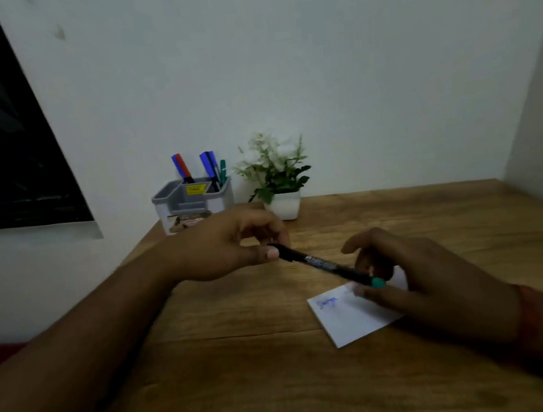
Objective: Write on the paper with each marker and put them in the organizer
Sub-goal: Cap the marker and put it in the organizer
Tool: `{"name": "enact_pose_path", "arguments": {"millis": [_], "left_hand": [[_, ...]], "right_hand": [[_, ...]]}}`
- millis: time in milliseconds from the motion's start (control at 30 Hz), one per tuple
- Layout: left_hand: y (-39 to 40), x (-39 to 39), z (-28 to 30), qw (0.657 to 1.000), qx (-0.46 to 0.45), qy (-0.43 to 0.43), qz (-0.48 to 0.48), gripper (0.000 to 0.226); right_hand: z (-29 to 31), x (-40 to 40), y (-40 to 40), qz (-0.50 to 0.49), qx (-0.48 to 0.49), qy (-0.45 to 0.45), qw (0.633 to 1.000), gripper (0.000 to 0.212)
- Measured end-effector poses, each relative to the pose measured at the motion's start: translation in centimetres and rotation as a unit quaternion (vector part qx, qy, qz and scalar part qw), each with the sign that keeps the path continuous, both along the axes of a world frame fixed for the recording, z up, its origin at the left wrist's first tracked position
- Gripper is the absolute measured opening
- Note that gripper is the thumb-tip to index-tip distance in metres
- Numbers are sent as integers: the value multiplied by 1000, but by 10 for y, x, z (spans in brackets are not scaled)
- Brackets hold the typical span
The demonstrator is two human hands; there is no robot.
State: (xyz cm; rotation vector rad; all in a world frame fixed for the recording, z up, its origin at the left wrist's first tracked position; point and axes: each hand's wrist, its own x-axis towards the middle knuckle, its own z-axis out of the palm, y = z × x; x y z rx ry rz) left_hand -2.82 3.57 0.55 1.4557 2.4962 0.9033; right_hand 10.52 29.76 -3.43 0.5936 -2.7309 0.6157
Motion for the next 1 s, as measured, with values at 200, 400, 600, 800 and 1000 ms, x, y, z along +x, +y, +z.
{"name": "enact_pose_path", "arguments": {"millis": [200, 400, 600, 800, 1000], "left_hand": [[83, -5, -12, 997, 24, -55, -50, 13], [115, -3, -43, 980, 128, -147, -49, 24], [116, -4, -57, 980, 130, -149, -34, 35], [119, -11, -64, 986, 103, -134, -1, 34], [104, -31, -62, 971, 127, -82, 183, 29]], "right_hand": [[-11, -1, 12, -12, -82, 101, 991, 29], [-11, -12, 24, -57, -196, 119, 972, 7], [-15, -13, 20, -42, -198, 129, 971, 7], [-15, -8, 22, -43, -125, 170, 976, 14], [2, -14, 24, -117, -81, 102, 984, 8]]}}
